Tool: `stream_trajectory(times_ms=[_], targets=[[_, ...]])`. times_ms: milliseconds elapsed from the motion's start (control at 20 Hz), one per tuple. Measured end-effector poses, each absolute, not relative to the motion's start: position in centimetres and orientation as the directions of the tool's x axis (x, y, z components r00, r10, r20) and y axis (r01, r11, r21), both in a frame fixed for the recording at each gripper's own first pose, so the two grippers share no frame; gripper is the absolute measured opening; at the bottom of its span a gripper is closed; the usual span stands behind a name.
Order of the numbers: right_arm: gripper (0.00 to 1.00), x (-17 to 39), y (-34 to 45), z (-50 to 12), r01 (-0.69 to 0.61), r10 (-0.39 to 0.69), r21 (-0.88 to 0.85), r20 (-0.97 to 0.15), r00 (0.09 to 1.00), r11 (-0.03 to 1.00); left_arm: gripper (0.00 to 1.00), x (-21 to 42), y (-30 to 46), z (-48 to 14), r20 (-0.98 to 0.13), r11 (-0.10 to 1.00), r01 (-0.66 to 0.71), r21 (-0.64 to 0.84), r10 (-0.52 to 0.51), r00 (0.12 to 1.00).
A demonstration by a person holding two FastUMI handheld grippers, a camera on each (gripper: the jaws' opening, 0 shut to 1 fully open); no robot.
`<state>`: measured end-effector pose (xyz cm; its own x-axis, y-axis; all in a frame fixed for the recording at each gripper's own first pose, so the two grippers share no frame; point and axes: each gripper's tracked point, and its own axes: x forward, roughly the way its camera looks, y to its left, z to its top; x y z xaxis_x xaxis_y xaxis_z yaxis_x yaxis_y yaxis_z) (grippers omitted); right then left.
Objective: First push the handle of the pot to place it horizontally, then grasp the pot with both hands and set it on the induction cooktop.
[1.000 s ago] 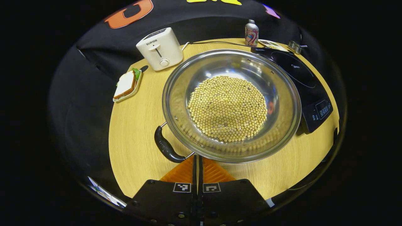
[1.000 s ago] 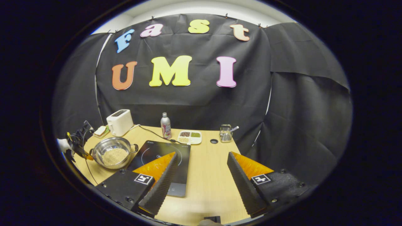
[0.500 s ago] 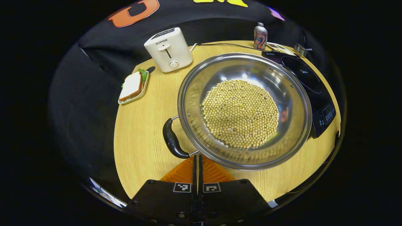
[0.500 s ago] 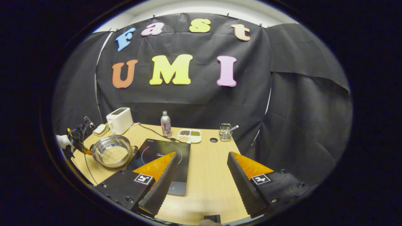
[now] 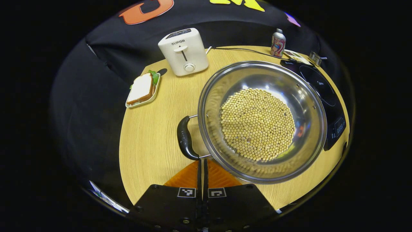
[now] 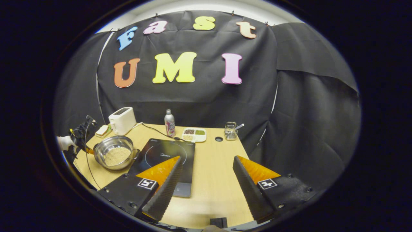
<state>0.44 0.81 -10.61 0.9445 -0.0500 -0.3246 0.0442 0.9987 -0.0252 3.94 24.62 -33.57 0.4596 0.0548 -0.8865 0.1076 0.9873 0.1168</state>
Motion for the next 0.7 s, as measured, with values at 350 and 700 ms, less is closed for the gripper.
stream_trajectory(times_ms=[350, 700], targets=[[0.97, 0.4, 1.4, -10.8, 0.025, -0.037, -0.042, -0.331, 0.943, 0.999, 0.10, 5.0, 25.4, -33.6, -0.885, 0.986, 0.112, 0.126, 0.061, 0.462], [0.97, 0.7, 3.3, -11.1, -0.003, -0.011, -0.040, -0.343, 0.939, 0.999, 0.00, 5.4, 25.6, -33.5, -0.882, 0.987, 0.113, 0.116, 0.050, 0.469]])
